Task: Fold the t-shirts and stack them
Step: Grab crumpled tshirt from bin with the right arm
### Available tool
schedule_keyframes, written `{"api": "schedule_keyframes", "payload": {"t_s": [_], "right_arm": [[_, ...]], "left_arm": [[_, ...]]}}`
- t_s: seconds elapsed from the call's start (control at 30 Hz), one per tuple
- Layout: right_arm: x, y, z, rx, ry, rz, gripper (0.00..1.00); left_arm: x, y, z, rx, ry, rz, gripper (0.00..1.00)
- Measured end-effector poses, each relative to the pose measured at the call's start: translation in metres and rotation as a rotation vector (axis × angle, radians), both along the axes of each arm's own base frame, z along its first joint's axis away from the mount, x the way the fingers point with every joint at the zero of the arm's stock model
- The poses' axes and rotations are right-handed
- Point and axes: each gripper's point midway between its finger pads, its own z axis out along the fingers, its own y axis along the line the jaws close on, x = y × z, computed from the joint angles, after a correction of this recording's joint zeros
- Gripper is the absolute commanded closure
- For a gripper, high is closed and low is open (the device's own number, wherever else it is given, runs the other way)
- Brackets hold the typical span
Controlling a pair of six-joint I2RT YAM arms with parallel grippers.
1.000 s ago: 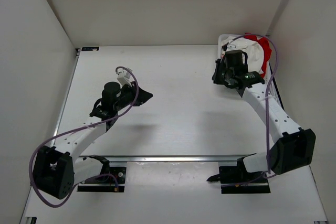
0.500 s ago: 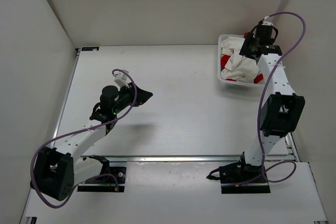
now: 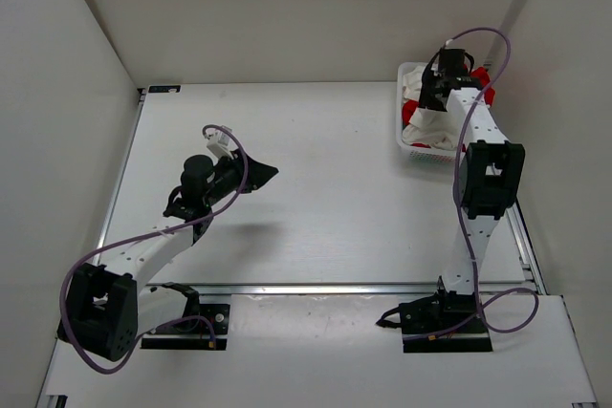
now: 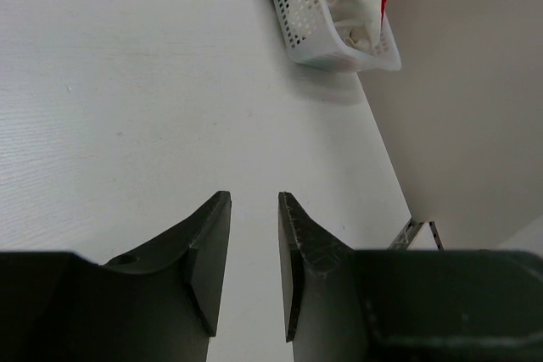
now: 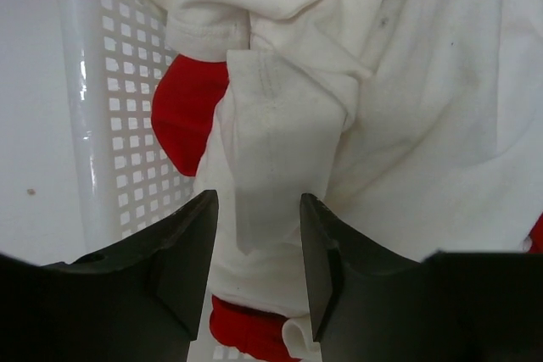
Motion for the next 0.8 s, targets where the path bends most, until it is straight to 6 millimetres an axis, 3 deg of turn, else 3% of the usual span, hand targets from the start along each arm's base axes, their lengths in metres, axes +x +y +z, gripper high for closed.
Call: {"api": "schedule_keyframes", "payload": {"t_s": [0.2, 0.23, 0.3, 0.43, 0.53, 0.6, 0.63, 0.8], "right_arm": [[-0.001, -0.008, -0.010, -0.033, 0.026, -0.035, 0.57], [-0.001, -0.010, -0.009, -0.039, 0.029, -0.042, 0.61], [0.000, -0.011, -0.008, -0.043, 0.028, -0.048, 0.81], [0.001, -0.012, -0.006, -0.034, 0.018, -0.062, 1.00], [0.002, -0.011, -0.005, -0.030, 0.013, -0.065, 0.92], [0.003, -0.012, -0.004, -0.031, 0.009, -0.071, 0.68], [0.002, -0.012, -0.005, -0.029, 0.011, -0.072, 0.64], [-0.001, -0.015, -0.006, -0.012, 0.025, -0.071, 0.62]], "left_arm": [[0.000, 0.000, 0.000, -0.009, -0.002, -0.002, 0.60], [0.000, 0.000, 0.001, -0.010, -0.002, -0.002, 0.60], [0.000, 0.000, 0.000, -0.011, -0.001, -0.001, 0.60], [0.000, 0.001, 0.000, -0.014, 0.000, 0.001, 0.60], [0.000, 0.001, 0.000, -0.016, -0.001, 0.002, 0.60], [0.000, 0.001, 0.001, -0.018, -0.003, 0.003, 0.59], [0.000, 0.001, 0.001, -0.018, -0.004, 0.003, 0.59], [-0.001, 0.002, -0.002, -0.017, 0.000, 0.003, 0.59]]}}
